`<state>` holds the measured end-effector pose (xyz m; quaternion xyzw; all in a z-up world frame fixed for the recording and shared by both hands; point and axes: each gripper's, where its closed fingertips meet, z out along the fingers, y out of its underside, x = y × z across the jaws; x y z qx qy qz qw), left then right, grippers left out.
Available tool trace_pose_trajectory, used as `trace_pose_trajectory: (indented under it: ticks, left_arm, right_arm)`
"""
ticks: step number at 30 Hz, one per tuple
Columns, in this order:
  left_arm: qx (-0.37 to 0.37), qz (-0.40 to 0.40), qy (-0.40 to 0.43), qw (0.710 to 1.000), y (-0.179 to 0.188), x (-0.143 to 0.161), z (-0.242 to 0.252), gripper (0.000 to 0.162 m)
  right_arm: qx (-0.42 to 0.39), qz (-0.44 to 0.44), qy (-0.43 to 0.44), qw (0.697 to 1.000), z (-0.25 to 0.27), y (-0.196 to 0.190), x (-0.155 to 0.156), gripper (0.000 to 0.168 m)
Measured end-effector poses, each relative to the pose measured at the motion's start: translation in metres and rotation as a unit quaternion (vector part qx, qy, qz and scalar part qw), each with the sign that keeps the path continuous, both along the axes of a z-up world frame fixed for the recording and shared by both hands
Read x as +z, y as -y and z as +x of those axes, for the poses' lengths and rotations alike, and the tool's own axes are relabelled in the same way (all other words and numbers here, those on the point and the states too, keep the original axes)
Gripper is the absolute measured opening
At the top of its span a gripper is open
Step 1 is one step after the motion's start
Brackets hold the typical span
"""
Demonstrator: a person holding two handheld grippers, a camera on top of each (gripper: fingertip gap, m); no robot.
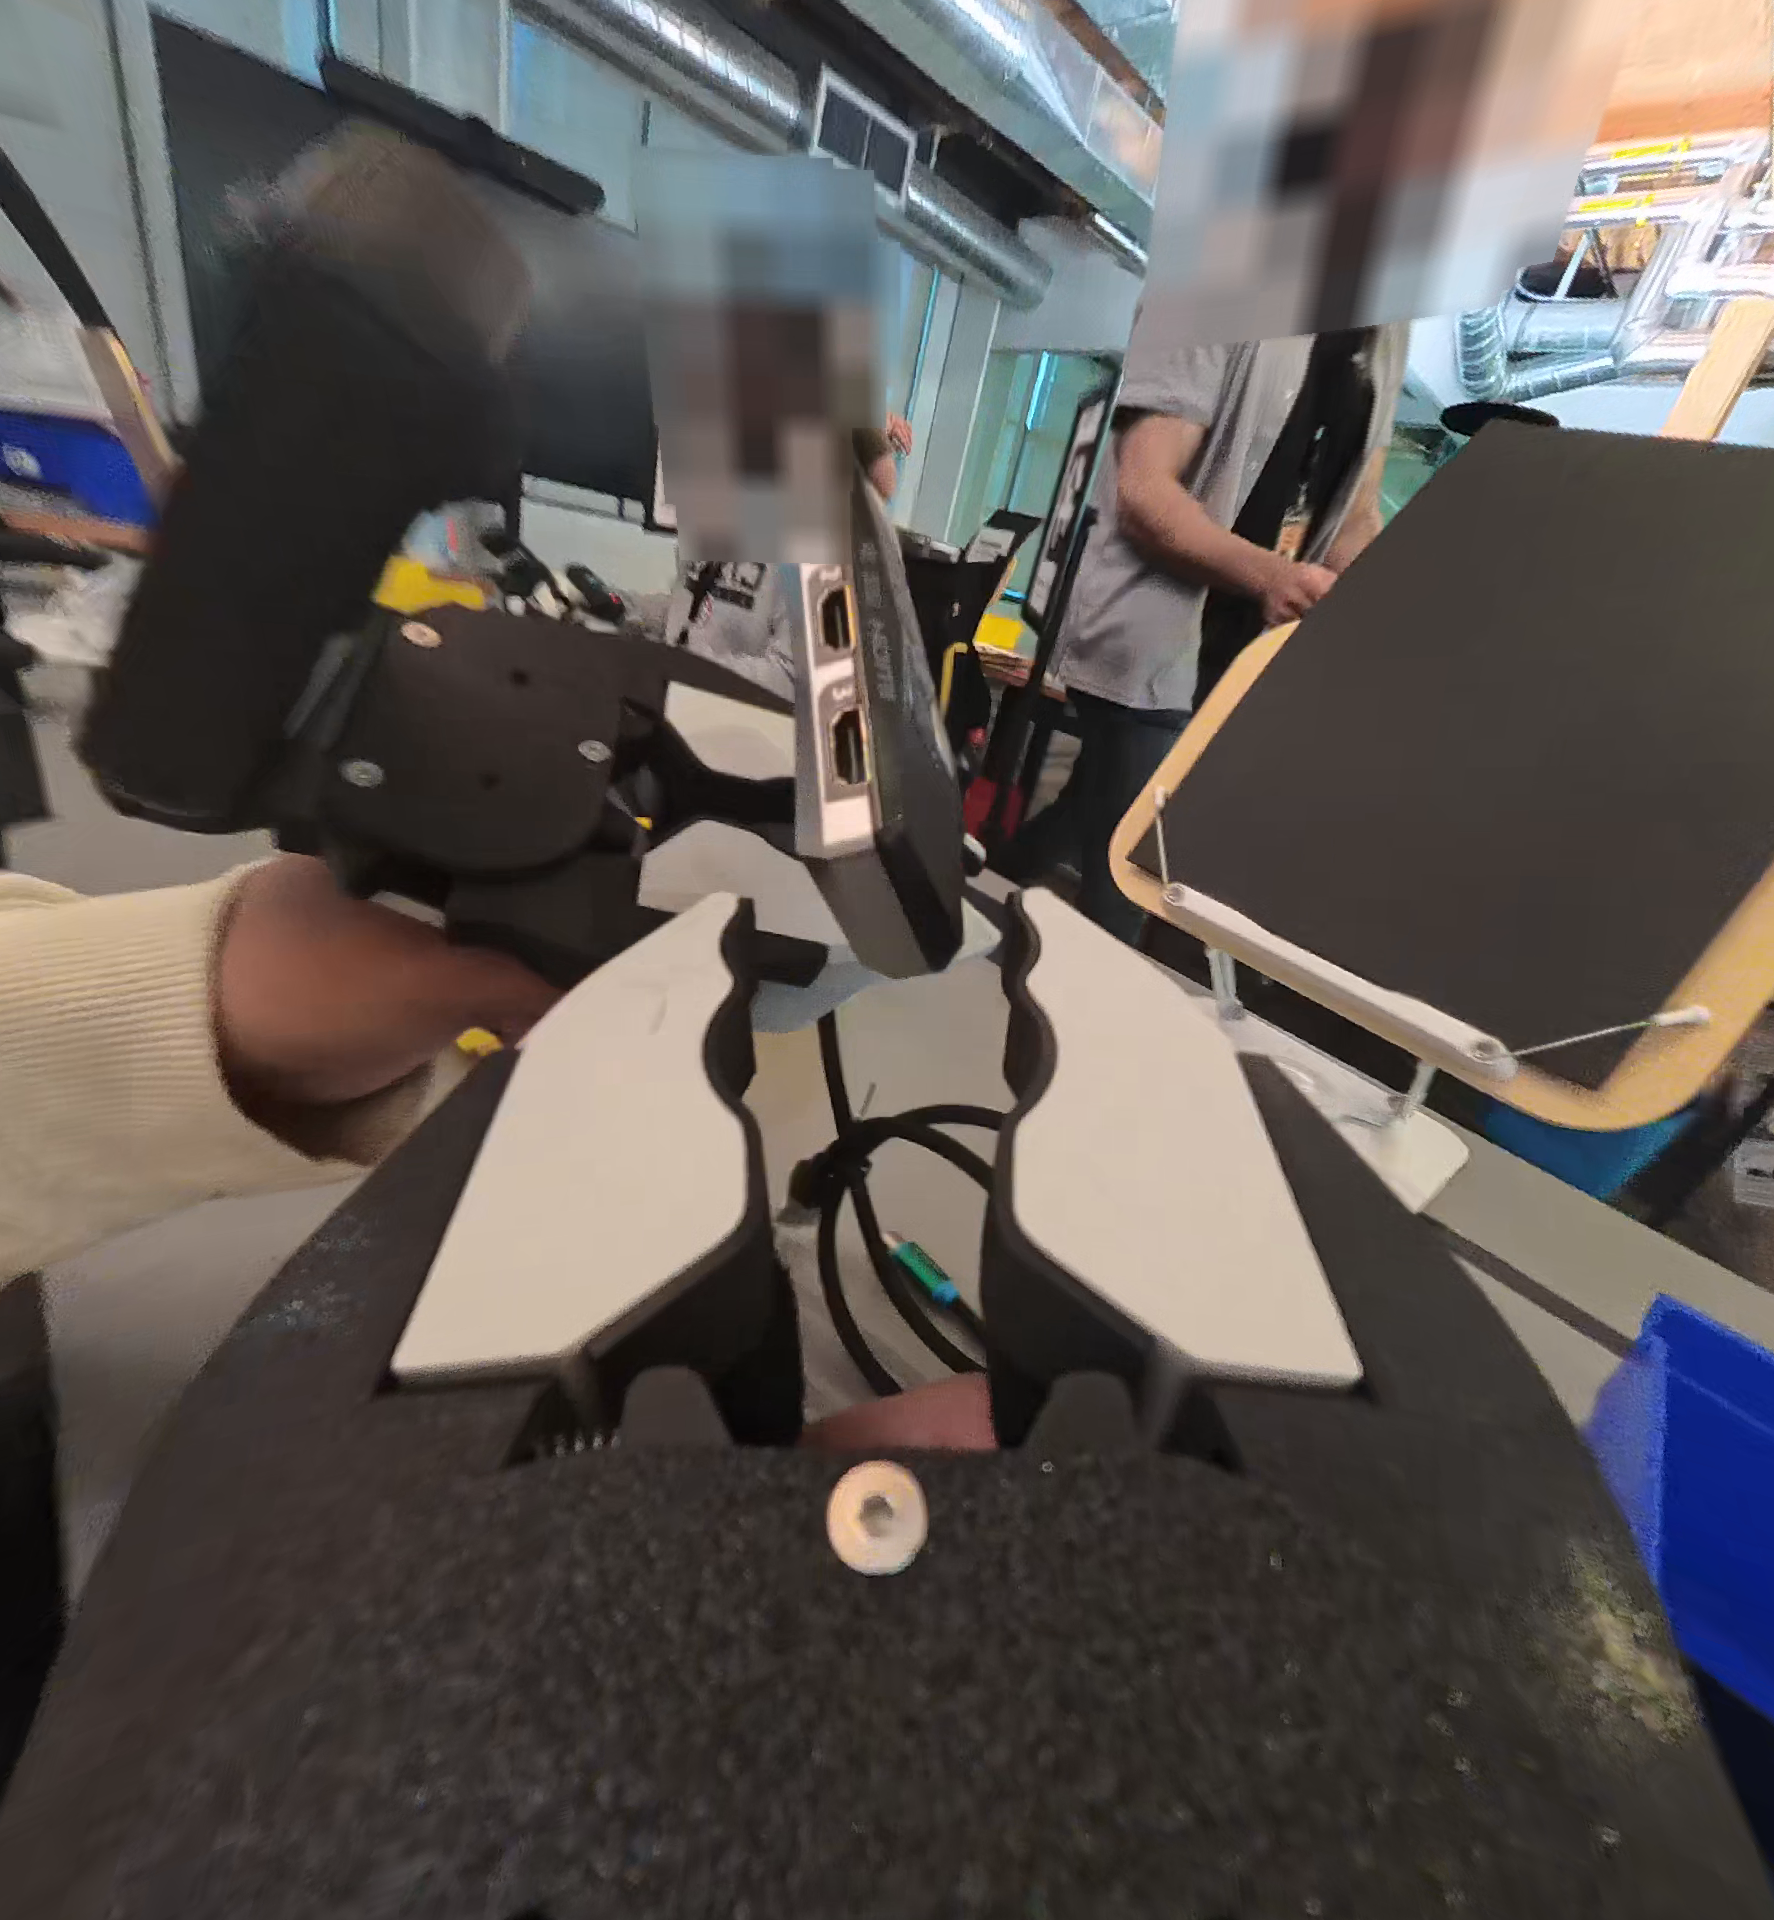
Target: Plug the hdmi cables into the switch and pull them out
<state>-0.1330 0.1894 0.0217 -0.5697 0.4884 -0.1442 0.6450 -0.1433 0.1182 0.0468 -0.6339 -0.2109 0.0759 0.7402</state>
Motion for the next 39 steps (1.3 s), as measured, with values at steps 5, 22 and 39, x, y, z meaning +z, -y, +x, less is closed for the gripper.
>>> trace_pose_trajectory:
  ticks: [5,22,39]
  left_arm:
    - [-0.063,0.004,-0.051,0.997,0.021,-0.017,0.004,0.022]
    - [-0.382,-0.053,-0.19,0.903,0.104,-0.005,-0.053,0.029]
    - [-0.416,0.022,-0.166,0.894,0.119,-0.018,-0.024,0.022]
  right_arm:
    - [-0.04,0.028,0.054,0.997,0.005,-0.011,-0.003,0.021]
    - [0.224,0.0,0.149,0.963,-0.033,0.032,-0.041,0.021]
    - [0.234,-0.002,0.095,0.968,-0.028,0.029,-0.059,0.023]
